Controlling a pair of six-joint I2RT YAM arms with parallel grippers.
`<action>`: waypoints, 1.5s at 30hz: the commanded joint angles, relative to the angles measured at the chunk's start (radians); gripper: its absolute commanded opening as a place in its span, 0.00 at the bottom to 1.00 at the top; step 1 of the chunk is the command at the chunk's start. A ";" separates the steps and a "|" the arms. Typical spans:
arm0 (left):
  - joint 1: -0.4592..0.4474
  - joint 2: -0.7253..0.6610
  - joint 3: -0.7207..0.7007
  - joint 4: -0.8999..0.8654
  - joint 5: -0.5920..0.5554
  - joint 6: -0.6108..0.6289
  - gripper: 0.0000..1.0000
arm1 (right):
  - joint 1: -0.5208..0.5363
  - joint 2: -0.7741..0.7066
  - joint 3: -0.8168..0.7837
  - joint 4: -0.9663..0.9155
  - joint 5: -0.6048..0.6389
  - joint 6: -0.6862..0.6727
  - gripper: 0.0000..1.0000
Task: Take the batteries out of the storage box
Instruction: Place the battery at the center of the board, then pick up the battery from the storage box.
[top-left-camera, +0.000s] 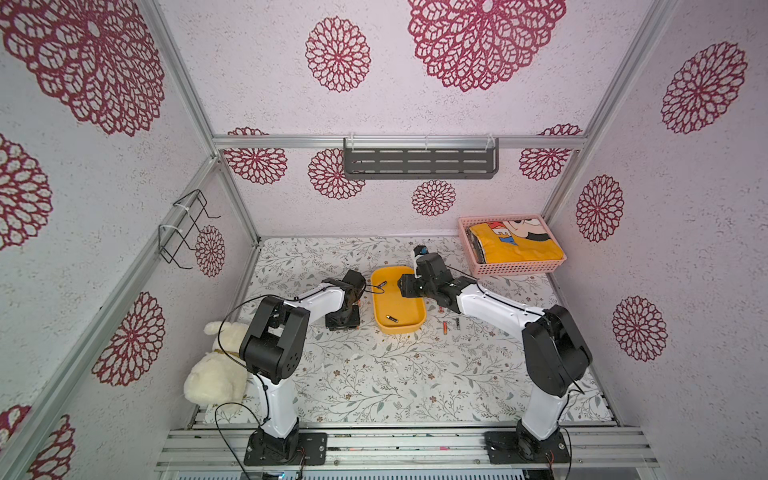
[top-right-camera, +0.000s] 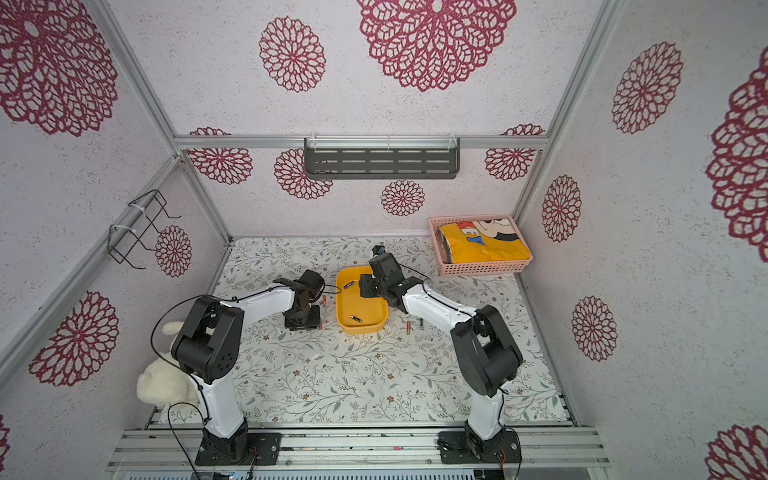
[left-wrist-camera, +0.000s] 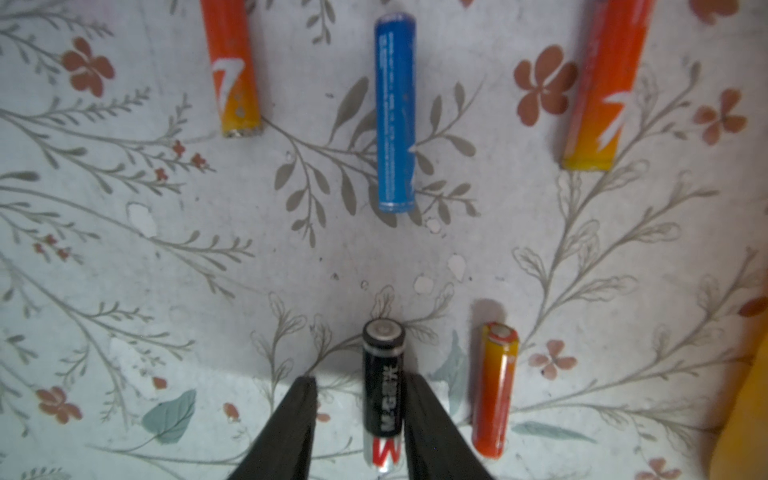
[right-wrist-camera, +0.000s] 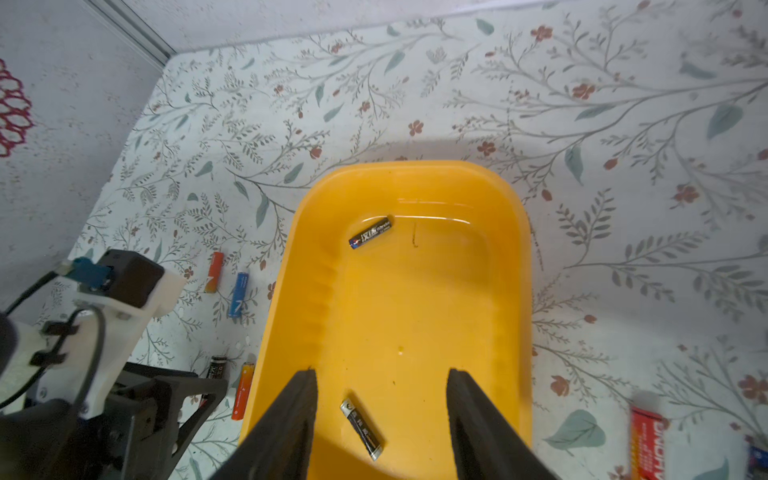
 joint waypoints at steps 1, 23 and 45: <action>0.002 -0.077 0.029 -0.042 -0.030 -0.002 0.38 | 0.013 0.080 0.147 -0.116 -0.022 0.081 0.54; 0.015 -0.541 -0.187 0.157 -0.138 0.025 0.54 | 0.040 0.574 0.687 -0.305 0.160 0.286 0.56; 0.016 -0.511 -0.181 0.148 -0.127 0.033 0.56 | 0.080 0.779 0.936 -0.572 0.263 0.232 0.27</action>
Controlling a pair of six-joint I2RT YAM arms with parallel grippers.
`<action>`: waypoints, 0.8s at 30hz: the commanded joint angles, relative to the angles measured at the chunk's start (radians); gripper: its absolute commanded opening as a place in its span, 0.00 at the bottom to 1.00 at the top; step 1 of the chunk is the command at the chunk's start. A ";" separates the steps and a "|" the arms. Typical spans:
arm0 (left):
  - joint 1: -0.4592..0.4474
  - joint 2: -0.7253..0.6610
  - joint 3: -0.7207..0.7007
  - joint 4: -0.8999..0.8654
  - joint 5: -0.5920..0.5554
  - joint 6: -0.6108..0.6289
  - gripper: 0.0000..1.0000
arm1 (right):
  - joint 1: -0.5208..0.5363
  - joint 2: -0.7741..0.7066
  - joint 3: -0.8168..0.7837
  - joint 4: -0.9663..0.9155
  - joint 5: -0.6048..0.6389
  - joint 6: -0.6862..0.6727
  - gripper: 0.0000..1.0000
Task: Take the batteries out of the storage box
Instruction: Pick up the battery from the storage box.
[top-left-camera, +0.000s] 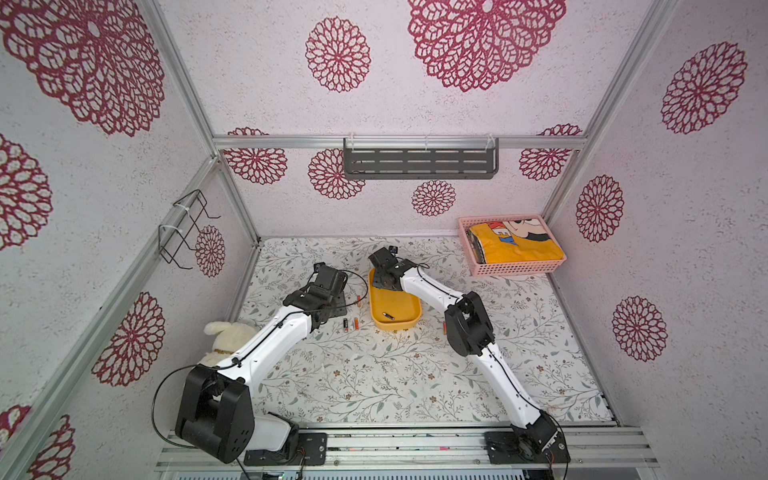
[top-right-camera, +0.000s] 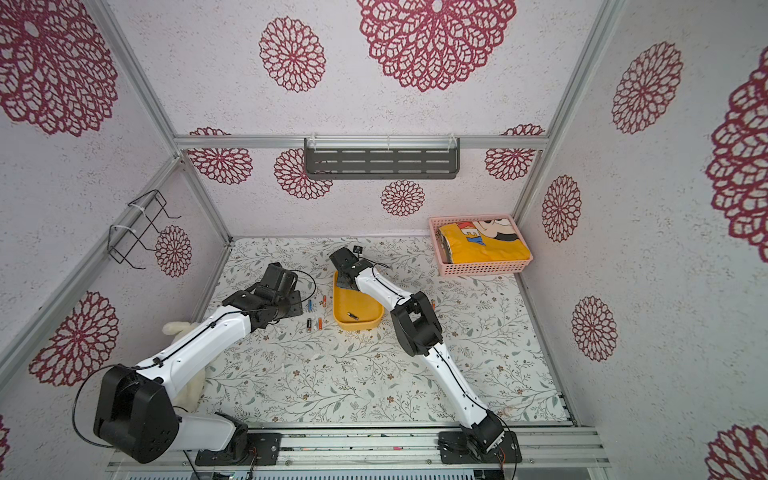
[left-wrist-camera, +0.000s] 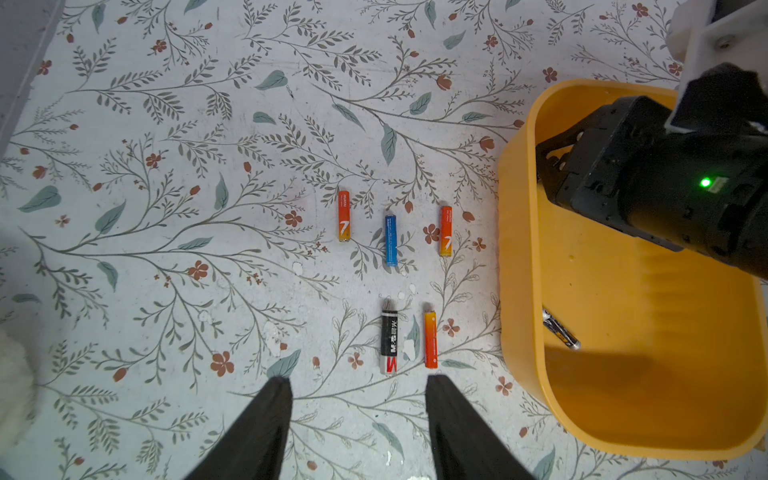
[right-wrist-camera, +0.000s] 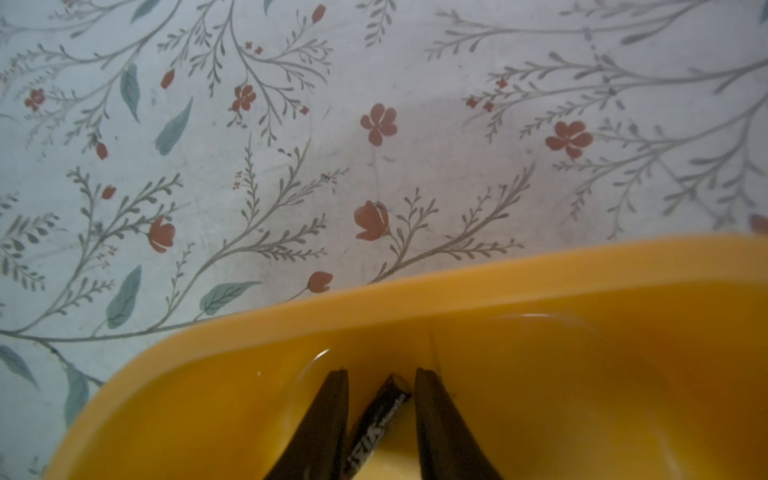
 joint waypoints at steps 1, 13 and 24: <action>0.007 0.006 0.004 0.009 -0.007 0.010 0.56 | 0.009 0.001 -0.059 -0.095 0.014 -0.030 0.25; 0.007 0.033 0.020 0.005 0.002 0.011 0.56 | 0.008 -0.117 -0.202 -0.066 0.020 -0.112 0.11; 0.007 0.043 0.021 0.002 0.005 0.010 0.57 | 0.004 -0.175 -0.238 -0.061 -0.016 -0.153 0.08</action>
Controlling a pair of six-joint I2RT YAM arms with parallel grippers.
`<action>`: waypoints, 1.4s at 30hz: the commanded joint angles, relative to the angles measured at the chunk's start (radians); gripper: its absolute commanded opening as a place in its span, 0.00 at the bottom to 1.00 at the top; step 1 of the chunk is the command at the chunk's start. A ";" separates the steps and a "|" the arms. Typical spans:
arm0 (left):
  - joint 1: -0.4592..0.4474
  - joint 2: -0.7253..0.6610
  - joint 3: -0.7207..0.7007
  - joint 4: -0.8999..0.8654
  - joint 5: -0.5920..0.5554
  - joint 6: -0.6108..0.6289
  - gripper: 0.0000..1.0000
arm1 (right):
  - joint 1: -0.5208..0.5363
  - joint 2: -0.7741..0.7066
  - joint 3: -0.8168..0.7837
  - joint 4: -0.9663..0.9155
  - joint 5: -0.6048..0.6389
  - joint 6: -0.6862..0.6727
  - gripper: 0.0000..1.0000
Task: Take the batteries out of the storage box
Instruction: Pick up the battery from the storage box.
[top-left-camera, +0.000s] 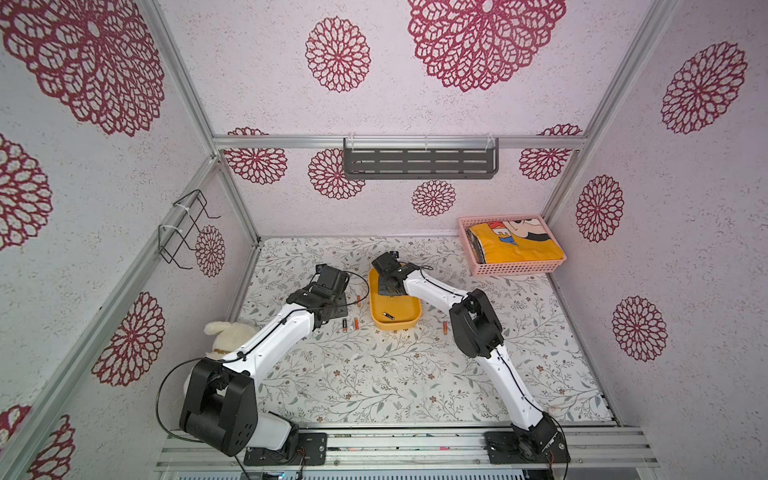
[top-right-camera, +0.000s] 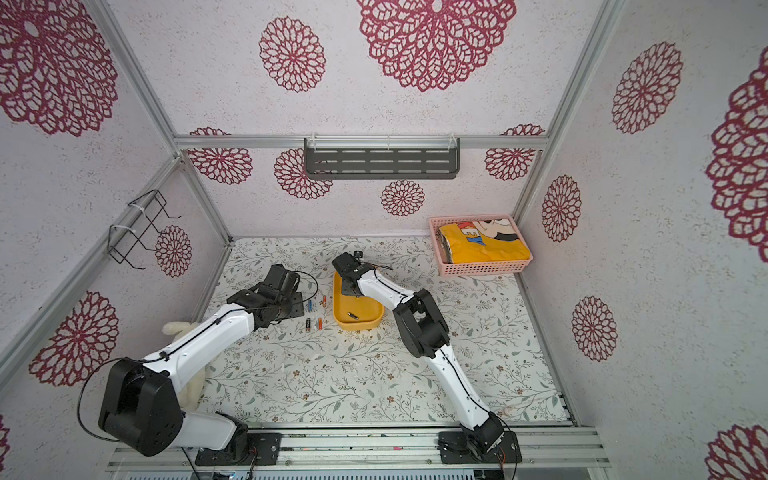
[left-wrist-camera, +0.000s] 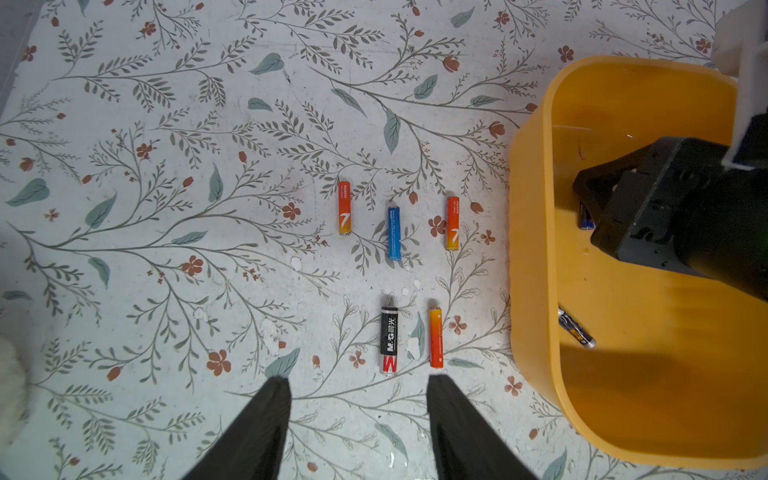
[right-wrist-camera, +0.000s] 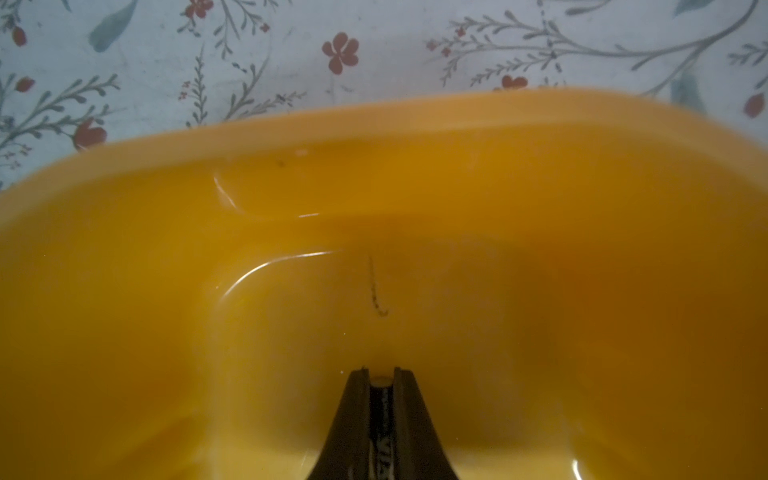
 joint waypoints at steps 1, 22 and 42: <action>0.007 0.011 0.021 0.004 0.003 0.010 0.57 | 0.000 -0.051 -0.019 -0.077 -0.056 -0.033 0.08; 0.005 0.058 0.064 -0.003 0.017 0.008 0.57 | -0.003 -0.152 -0.022 -0.101 -0.068 -0.096 0.09; -0.015 0.069 0.123 -0.016 0.019 0.010 0.58 | -0.054 -0.406 -0.141 -0.106 -0.082 -0.125 0.09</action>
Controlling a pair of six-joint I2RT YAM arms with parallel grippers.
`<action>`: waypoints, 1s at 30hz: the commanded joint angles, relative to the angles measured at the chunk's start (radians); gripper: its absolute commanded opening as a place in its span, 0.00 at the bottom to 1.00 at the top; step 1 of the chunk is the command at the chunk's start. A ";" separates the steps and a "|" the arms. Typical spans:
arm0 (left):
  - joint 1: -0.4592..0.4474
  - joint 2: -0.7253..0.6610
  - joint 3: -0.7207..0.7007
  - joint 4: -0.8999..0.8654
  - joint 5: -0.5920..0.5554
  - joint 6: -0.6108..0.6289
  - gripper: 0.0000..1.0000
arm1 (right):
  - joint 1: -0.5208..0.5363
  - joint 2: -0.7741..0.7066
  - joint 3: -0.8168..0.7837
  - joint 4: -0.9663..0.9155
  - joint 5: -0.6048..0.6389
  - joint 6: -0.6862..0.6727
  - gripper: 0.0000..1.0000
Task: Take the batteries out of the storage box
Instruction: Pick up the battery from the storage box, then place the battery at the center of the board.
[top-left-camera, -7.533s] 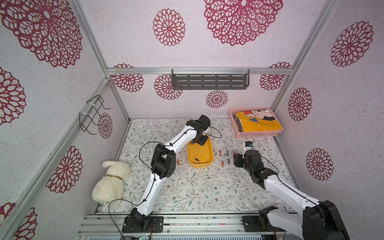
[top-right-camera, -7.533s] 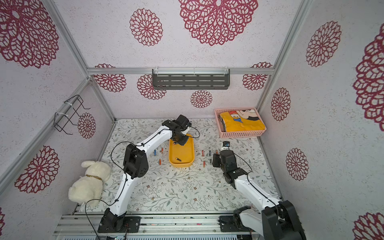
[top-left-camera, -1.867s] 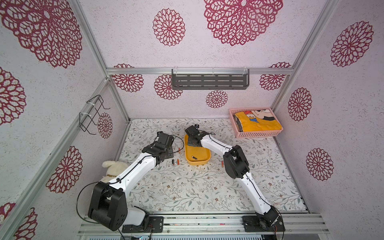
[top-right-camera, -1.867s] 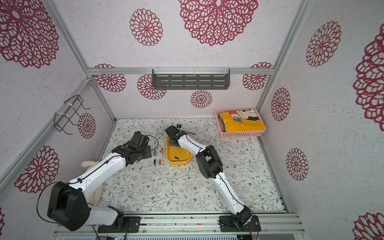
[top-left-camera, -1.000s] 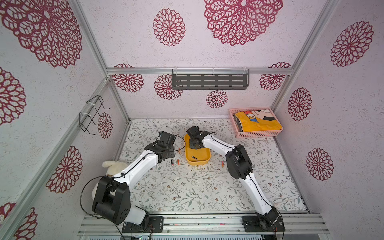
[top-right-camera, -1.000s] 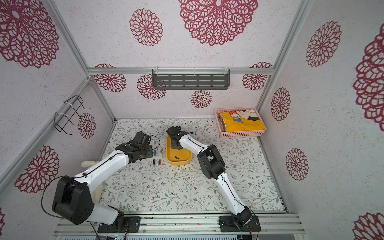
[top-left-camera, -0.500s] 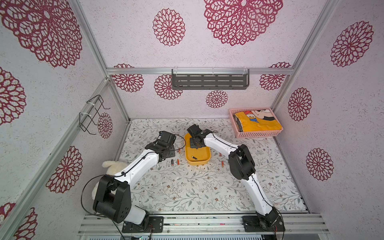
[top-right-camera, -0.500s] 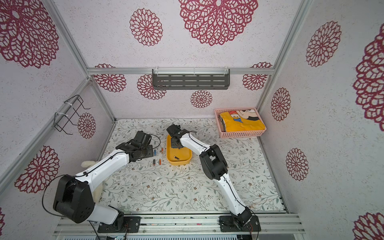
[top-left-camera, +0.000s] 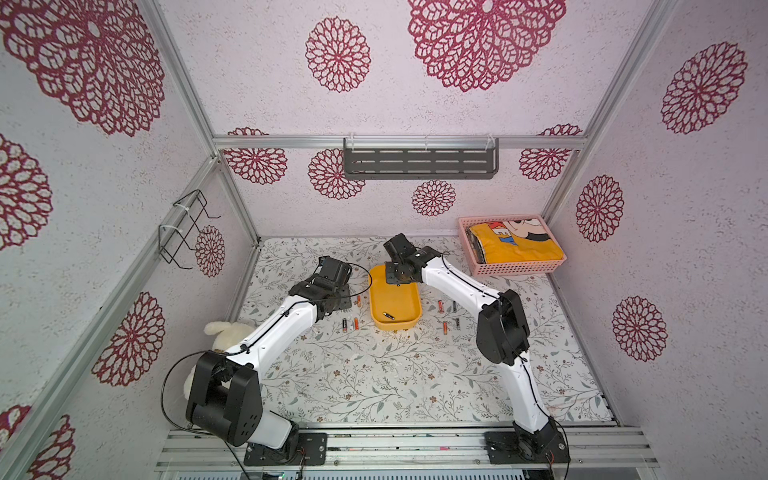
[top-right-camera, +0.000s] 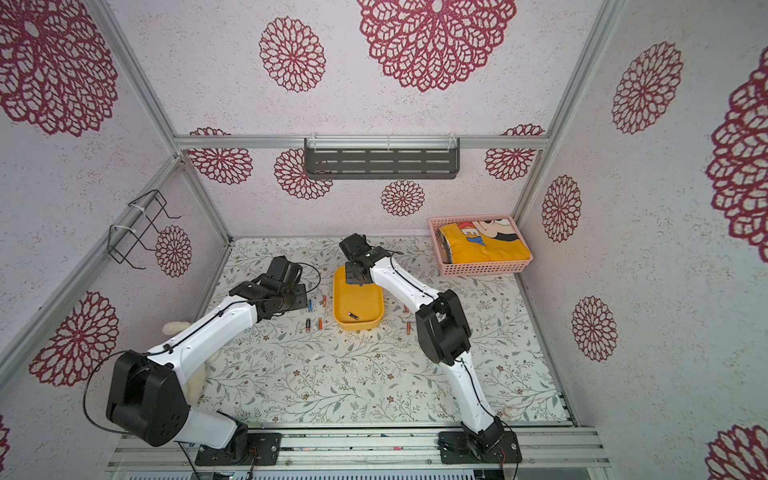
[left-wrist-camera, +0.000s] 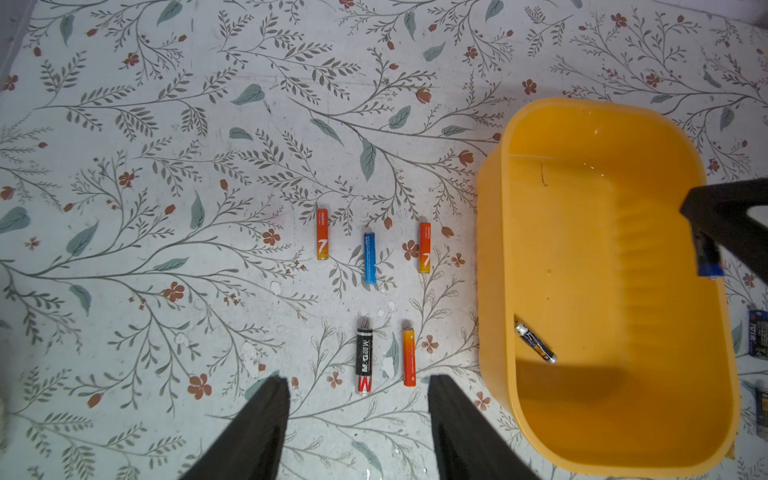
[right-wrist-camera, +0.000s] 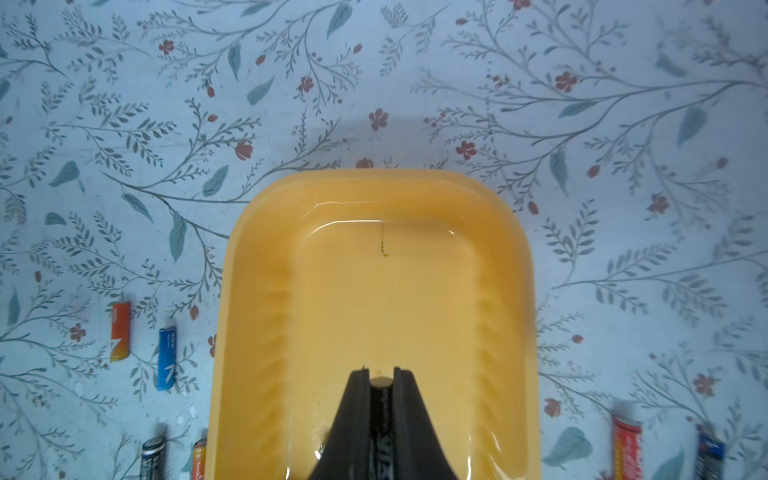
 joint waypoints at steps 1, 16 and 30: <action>-0.011 0.021 0.031 -0.005 -0.006 0.012 0.58 | -0.020 -0.139 -0.075 0.009 0.015 -0.020 0.09; -0.019 0.051 0.060 -0.007 0.002 0.060 0.58 | -0.242 -0.654 -0.886 0.190 0.045 -0.016 0.11; -0.023 0.101 0.057 0.003 0.014 0.085 0.58 | -0.352 -0.600 -1.125 0.410 0.030 -0.064 0.11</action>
